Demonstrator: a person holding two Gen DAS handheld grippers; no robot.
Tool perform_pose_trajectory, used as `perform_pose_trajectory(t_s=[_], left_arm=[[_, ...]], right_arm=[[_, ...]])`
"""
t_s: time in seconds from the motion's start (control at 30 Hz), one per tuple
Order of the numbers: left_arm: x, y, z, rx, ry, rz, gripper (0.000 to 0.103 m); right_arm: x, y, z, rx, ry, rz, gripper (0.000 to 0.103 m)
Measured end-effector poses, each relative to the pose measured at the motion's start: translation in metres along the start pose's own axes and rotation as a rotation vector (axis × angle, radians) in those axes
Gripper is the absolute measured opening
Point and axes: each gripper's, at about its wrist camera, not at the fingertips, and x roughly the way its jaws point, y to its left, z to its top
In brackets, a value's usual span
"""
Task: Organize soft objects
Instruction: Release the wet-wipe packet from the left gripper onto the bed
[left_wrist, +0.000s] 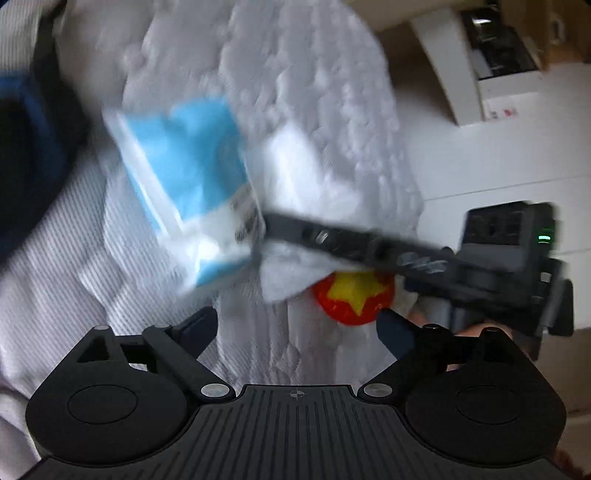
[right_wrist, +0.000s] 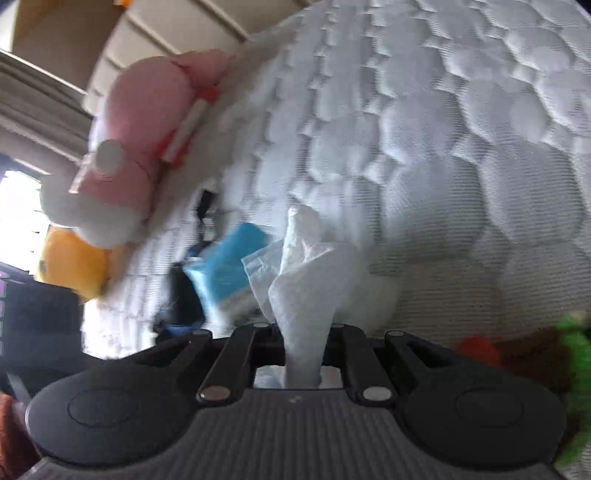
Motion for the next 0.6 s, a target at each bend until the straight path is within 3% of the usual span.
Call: perform_pose_trajectory(t_s=[0.07, 0.13, 0.2, 0.27, 0.33, 0.47, 0.6], left_arm=[[-0.018, -0.006, 0.003, 0.048, -0.074, 0.015, 0.099], [-0.034, -0.010, 0.006, 0.112, -0.174, 0.077, 0.101], [-0.046, -0.012, 0.008, 0.187, -0.288, 0.234, 0.102], [-0.051, -0.018, 0.009, 0.274, -0.371, 0.447, 0.102], [-0.025, -0.023, 0.009, 0.363, -0.359, 0.572, 0.102], [0.012, -0.034, -0.003, 0.505, -0.281, 0.610, 0.102], [0.050, -0.039, -0.008, 0.578, -0.259, 0.644, 0.102]], right_arm=[[0.001, 0.002, -0.002, -0.027, -0.008, -0.040, 0.010], [0.002, 0.004, -0.004, -0.050, -0.007, -0.056, 0.010], [0.002, 0.004, -0.004, -0.051, -0.009, -0.058, 0.010], [-0.002, 0.003, -0.006, -0.042, -0.020, -0.067, 0.010], [-0.014, 0.004, -0.008, -0.035, -0.050, -0.088, 0.010], [-0.063, 0.019, -0.014, -0.084, -0.186, -0.136, 0.011], [-0.120, 0.032, -0.028, -0.138, -0.376, -0.179, 0.014]])
